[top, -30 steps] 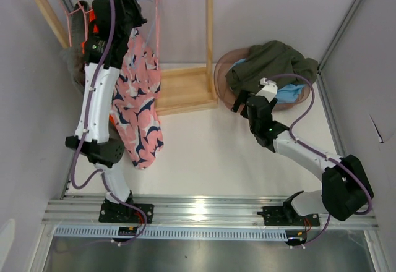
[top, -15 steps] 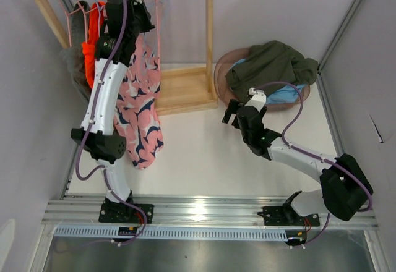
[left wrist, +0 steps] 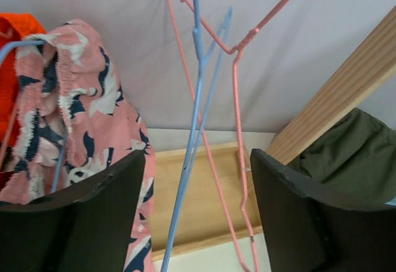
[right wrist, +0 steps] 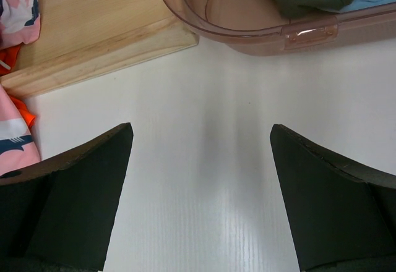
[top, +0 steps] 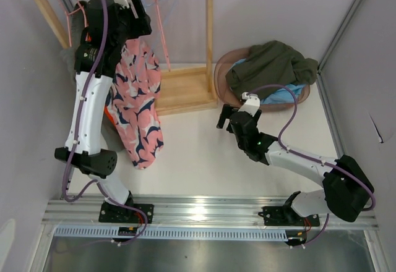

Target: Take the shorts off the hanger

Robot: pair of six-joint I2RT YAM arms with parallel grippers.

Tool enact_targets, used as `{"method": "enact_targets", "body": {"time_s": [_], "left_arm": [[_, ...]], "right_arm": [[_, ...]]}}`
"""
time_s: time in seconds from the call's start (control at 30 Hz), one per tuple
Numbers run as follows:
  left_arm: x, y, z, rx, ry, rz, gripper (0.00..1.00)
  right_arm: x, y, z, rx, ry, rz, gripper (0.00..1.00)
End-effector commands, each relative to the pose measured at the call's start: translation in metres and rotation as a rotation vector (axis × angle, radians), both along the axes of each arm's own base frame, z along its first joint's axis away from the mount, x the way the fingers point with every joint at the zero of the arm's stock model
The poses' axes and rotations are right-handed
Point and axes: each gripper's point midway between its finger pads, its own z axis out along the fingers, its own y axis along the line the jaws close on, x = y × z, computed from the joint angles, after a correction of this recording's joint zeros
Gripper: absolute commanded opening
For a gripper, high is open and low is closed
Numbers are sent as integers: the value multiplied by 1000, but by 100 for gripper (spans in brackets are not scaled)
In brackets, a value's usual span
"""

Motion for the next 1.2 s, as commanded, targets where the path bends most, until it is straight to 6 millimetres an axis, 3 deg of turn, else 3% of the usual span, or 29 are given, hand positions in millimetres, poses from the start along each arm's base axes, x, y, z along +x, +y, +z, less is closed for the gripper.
{"method": "enact_targets", "body": {"time_s": [0.0, 0.1, 0.3, 0.37, 0.4, 0.53, 0.77, 1.07, 1.17], "left_arm": [[-35, 35, 50, 23, -120, 102, 77], [-45, 62, 61, 12, -144, 152, 78], [-46, 102, 56, -1, -129, 220, 78], [-46, 105, 55, -22, -128, 222, 77], [-46, 120, 56, -26, -134, 249, 77], [-38, 126, 51, -25, -119, 265, 77], [-10, 143, 15, -10, -40, 311, 74], [22, 144, -22, -16, 43, 295, 70], [29, 141, -28, -27, 55, 278, 61]], "right_arm": [[-1, -1, 28, 44, -56, -42, 99], [-6, 0, 27, 33, -53, -32, 99], [-14, -1, 26, 8, -39, -16, 99], [-16, -2, 20, 3, -33, -14, 99], [-17, -2, 19, 6, -32, -15, 100], [-19, 0, 8, -5, -10, -2, 100], [-20, -5, 5, -30, -10, -6, 99], [-21, -14, 4, -34, -11, -19, 100], [-22, -15, 0, -34, -5, -25, 99]]}}
